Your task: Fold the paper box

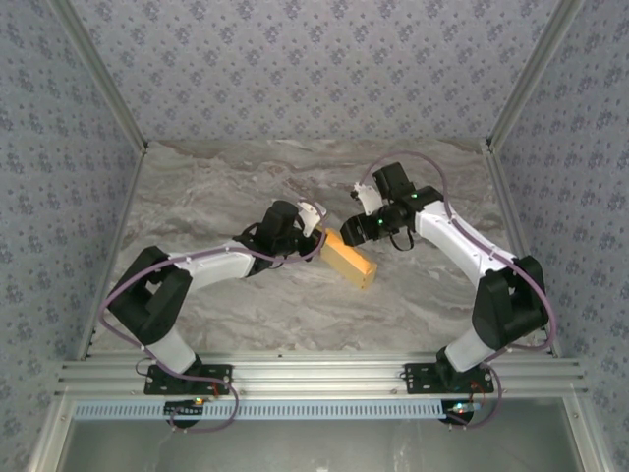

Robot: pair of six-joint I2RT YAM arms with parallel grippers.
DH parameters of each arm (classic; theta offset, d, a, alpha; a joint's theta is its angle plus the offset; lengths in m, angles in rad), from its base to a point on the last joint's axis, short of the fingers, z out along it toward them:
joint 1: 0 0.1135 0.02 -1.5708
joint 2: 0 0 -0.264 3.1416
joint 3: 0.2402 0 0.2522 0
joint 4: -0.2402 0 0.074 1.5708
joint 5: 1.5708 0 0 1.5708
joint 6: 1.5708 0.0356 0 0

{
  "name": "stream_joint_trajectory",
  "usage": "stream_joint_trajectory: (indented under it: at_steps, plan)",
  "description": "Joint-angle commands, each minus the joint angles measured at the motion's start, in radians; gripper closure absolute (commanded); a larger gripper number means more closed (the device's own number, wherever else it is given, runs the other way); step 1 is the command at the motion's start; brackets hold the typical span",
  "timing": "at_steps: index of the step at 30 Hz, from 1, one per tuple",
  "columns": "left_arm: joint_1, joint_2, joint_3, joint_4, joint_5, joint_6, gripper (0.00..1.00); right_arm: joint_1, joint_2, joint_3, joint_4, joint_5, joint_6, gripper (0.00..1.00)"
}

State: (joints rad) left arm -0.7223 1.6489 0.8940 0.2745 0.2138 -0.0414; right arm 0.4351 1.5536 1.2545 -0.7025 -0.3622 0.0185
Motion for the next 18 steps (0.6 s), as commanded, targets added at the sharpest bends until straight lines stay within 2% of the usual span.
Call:
stream_joint_trajectory:
  at_steps: [1,5,12,16,18]
  plan:
    - [-0.013,0.058,-0.048,-0.082,0.033,0.014,0.98,0.015,-0.017,0.018,-0.096,0.007,0.006,0.30]
    - [-0.013,0.060,-0.083,-0.017,0.036,0.027,0.99,0.035,0.012,0.020,-0.127,0.083,-0.071,0.38]
    - [-0.014,0.084,-0.087,0.016,0.042,0.039,0.99,0.067,0.105,0.051,-0.159,0.035,-0.111,0.33]
    - [-0.013,0.092,-0.091,0.045,0.049,0.025,0.99,0.092,0.140,0.055,-0.177,0.088,-0.150,0.32]
    - [-0.013,0.097,-0.090,0.054,0.053,0.020,0.97,0.101,0.163,0.061,-0.191,0.120,-0.162,0.35]
